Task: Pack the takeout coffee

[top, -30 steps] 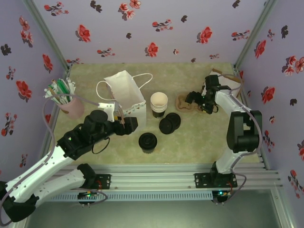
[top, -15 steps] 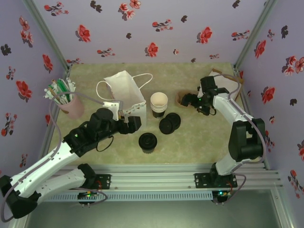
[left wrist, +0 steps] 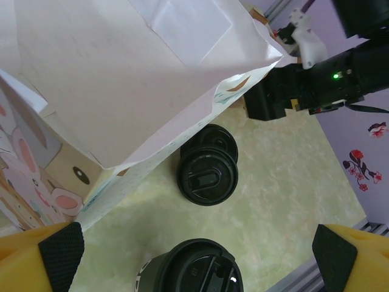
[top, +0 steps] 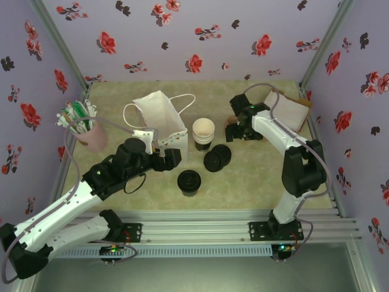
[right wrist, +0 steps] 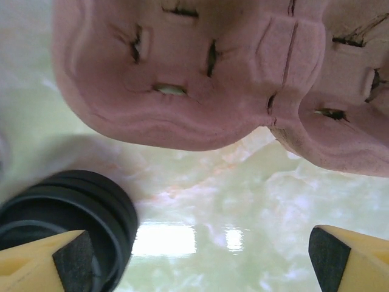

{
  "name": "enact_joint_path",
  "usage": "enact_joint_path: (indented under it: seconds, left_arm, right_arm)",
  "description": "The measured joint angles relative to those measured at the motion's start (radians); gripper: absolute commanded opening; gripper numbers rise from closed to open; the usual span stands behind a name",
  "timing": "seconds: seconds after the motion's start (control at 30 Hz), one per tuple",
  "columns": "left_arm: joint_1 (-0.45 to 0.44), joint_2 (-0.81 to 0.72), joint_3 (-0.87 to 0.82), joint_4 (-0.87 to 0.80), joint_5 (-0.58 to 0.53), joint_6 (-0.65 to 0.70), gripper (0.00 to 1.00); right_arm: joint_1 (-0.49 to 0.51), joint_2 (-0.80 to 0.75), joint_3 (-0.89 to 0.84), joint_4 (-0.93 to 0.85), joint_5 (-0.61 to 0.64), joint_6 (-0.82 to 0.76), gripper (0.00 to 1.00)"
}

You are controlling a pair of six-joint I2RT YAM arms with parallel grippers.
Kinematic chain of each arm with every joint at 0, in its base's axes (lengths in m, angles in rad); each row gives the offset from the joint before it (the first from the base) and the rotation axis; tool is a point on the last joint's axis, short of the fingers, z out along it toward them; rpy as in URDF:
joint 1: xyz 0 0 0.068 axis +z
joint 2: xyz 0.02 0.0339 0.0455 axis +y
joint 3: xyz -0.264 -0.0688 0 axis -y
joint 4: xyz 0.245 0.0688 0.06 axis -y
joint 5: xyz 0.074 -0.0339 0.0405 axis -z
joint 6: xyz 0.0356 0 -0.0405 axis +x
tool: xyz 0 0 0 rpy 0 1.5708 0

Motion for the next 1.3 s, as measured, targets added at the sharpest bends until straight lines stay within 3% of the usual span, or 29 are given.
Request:
enact_joint_path:
  seconds: [0.27,0.87,1.1,1.3]
  left_arm:
    - [0.0,0.003,0.0,0.0,0.0,0.0,0.99]
    - [0.004,0.022,0.0,0.0,0.0,0.004,0.99]
    - [0.008,0.031,0.001,0.0,0.0,0.016,0.99]
    - [0.008,0.035,0.003,0.0,0.0,0.019,0.99]
  right_arm:
    - [0.003,0.092,0.076,-0.063,0.177,-0.047,0.97]
    - [-0.005,0.315,0.355,-0.082,0.234,-0.072,0.99]
    - [-0.062,0.35,0.447,-0.082,0.125,-0.068,0.99]
    - [-0.113,0.205,0.321,-0.038,-0.07,-0.047,0.99]
